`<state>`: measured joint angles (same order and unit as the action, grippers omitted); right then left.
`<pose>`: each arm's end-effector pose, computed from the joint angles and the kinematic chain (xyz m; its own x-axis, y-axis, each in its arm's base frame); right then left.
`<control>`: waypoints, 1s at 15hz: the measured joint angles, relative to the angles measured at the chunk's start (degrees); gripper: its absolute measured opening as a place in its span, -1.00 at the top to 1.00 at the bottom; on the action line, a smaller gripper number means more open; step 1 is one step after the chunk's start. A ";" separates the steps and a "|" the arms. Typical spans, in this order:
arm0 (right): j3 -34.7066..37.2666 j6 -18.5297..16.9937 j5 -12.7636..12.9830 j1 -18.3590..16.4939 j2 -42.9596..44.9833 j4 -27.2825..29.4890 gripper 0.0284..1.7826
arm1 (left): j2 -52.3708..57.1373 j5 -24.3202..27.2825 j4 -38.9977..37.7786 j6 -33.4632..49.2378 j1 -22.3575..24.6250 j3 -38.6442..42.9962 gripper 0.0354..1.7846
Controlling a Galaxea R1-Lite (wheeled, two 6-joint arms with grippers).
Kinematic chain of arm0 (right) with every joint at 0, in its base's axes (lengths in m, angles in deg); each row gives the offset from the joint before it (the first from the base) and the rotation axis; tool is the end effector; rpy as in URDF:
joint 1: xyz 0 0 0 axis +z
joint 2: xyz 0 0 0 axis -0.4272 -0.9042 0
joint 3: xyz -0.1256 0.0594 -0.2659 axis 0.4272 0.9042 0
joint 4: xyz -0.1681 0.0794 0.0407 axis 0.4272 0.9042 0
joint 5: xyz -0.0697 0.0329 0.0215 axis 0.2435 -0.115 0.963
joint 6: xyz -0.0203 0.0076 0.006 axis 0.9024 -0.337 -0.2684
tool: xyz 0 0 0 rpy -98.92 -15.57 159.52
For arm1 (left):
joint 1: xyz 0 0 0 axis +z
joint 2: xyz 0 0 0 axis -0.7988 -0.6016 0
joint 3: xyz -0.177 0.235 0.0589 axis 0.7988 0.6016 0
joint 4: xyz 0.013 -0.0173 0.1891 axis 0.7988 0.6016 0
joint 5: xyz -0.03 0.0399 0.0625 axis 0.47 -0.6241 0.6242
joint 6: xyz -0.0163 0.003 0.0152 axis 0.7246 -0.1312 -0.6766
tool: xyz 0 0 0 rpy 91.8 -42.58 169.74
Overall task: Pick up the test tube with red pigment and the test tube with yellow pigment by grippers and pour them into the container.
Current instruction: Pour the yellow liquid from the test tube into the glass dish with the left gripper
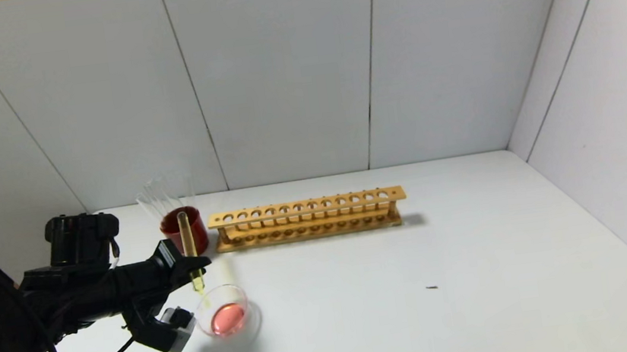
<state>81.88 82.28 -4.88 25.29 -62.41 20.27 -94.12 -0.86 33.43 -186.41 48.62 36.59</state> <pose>-0.0228 0.0001 0.0752 1.0000 0.0043 -0.0032 -0.0043 1.0000 0.0016 0.2885 -0.0331 0.0916 0.6717 -0.5399 -0.5073 0.1436 -0.5769 0.8041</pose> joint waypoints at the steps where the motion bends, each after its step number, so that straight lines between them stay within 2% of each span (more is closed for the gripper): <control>1: 0.00 0.02 0.00 0.00 0.00 0.00 -0.96 | -0.10 -0.85 0.02 -0.82 -0.06 0.10 0.67; 10: 0.00 0.02 0.00 0.00 0.00 0.00 -0.96 | -0.76 -1.80 -0.17 -1.37 -2.49 -1.41 0.67; 15: 0.00 0.00 0.02 0.00 0.00 0.00 -0.96 | 0.99 -2.66 -0.39 -6.08 -2.77 -0.78 0.67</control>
<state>81.88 82.28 -4.85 25.29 -62.41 20.27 -93.14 -3.51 33.04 -192.50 45.85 35.81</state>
